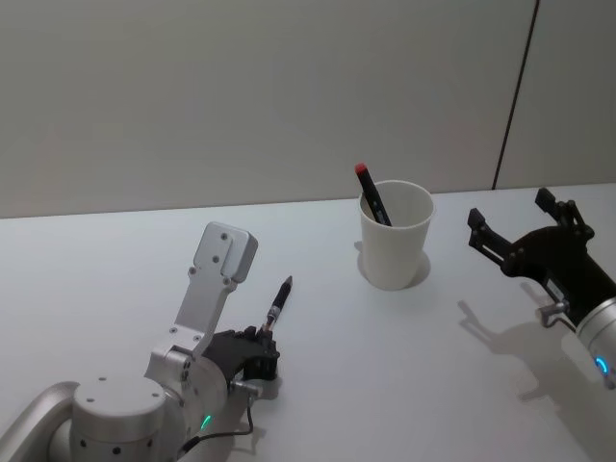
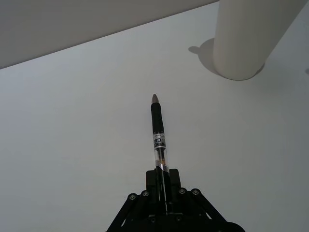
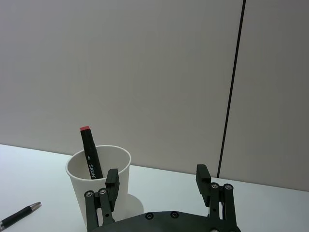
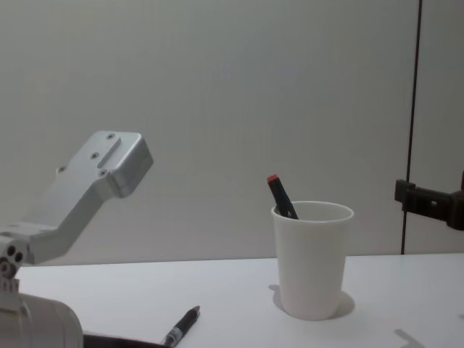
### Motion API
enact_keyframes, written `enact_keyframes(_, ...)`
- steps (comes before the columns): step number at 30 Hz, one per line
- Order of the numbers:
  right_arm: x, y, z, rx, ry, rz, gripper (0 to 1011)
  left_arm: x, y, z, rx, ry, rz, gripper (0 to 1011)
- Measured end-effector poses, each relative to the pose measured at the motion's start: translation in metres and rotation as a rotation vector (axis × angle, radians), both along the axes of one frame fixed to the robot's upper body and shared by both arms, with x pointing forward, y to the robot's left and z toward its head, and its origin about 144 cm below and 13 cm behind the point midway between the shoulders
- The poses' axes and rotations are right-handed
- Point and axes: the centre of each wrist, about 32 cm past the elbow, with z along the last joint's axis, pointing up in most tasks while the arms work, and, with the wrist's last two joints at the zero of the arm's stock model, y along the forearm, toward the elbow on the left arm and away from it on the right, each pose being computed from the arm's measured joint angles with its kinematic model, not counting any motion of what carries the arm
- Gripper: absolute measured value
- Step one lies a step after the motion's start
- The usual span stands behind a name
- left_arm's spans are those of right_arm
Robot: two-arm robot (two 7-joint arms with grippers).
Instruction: Place the pen into the pen holder.
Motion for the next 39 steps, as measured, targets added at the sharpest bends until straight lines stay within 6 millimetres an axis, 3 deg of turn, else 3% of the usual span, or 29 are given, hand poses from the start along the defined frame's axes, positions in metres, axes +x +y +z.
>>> enact_keyframes(12,0.0,0.0,0.0,0.0,0.0,0.0,1001,-0.001,0.003,-0.002,-0.019,-0.064,0.009,156)
enact_keyframes(39,0.0,0.0,0.0,0.0,0.0,0.0,1001,-0.003,0.026,-0.002,-0.208,-0.433,-0.039,156)
